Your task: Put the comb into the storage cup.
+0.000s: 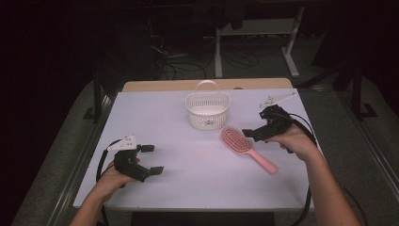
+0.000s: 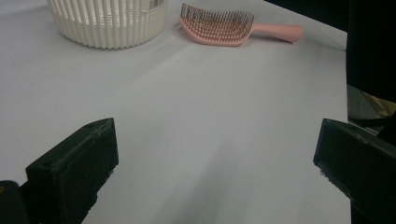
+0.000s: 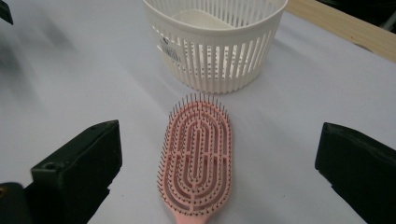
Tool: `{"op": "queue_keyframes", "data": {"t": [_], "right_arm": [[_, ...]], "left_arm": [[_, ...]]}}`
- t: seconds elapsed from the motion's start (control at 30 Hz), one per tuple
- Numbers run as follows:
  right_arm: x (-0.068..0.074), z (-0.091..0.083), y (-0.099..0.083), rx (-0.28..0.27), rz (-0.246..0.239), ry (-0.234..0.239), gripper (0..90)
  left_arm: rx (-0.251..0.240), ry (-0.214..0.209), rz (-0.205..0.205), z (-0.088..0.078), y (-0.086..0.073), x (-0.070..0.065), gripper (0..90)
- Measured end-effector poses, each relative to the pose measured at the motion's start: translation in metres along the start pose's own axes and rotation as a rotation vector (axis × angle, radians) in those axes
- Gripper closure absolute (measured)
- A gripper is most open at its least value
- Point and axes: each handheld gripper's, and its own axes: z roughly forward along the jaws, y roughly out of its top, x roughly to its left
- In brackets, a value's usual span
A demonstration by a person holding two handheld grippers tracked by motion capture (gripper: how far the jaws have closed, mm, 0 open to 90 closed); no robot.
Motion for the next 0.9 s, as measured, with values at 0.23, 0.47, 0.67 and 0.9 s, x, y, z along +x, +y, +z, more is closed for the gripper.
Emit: {"op": "queue_keyframes", "data": {"t": [0.23, 0.47, 0.67, 0.9], "right_arm": [[0.0006, 0.0011, -0.0008, 0.028, -0.003, 0.001, 0.3], [0.0008, 0.0017, -0.0013, 0.066, 0.001, -0.001, 0.3], [0.0011, 0.0036, -0.0031, 0.104, 0.002, 0.005, 0.3], [0.0016, 0.0063, -0.0056, 0.15, -0.006, 0.017, 0.3]], "left_arm": [[0.002, 0.001, 0.002, 0.0001, 0.0, -0.0007, 0.0], [0.005, 0.0, 0.005, 0.0003, -0.0001, -0.0004, 0.0], [0.005, 0.001, 0.004, 0.0004, -0.0001, -0.0005, 0.0], [0.005, 0.001, 0.006, 0.0002, -0.0001, -0.0001, 0.0]]}}
